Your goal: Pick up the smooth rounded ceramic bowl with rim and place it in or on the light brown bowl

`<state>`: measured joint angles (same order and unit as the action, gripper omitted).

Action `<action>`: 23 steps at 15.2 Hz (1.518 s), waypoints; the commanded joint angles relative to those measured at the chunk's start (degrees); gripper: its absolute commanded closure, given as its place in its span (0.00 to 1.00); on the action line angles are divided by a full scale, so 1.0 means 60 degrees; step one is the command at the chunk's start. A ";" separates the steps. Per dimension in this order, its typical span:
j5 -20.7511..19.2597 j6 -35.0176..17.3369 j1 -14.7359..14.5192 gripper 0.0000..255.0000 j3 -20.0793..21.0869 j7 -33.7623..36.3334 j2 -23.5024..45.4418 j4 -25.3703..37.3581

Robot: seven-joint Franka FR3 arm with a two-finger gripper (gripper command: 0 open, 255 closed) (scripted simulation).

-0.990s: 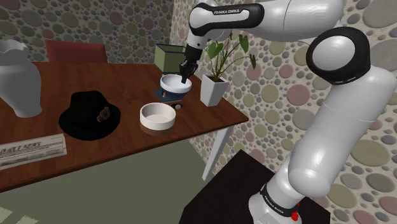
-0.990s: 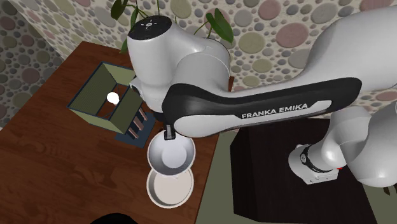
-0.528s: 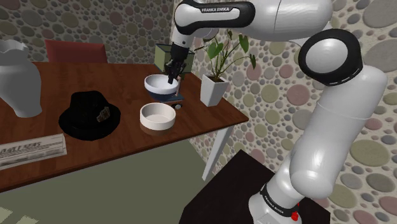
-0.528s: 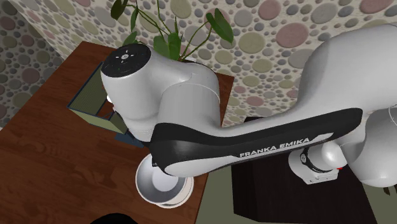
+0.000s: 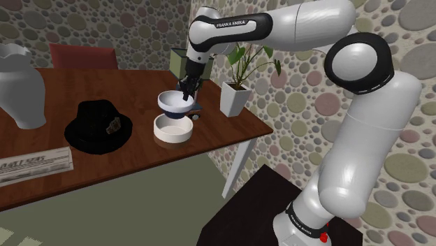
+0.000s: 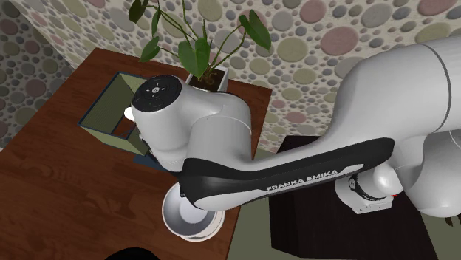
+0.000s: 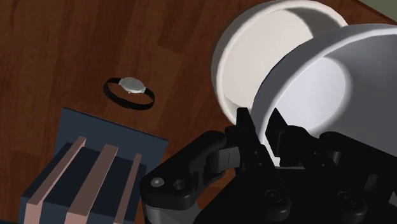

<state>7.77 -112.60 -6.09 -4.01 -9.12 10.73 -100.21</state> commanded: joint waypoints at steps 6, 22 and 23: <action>0.0067 -0.0851 -0.0004 1.00 0.0014 -0.0116 0.0187 -0.0662; 0.0086 -0.1047 -0.0004 0.00 0.0019 -0.0144 0.0255 -0.0791; 0.0061 -0.0760 0.0011 0.00 0.0003 -0.0127 0.0145 -0.0615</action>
<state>8.21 -118.10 -6.09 -3.94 -9.92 11.91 -104.52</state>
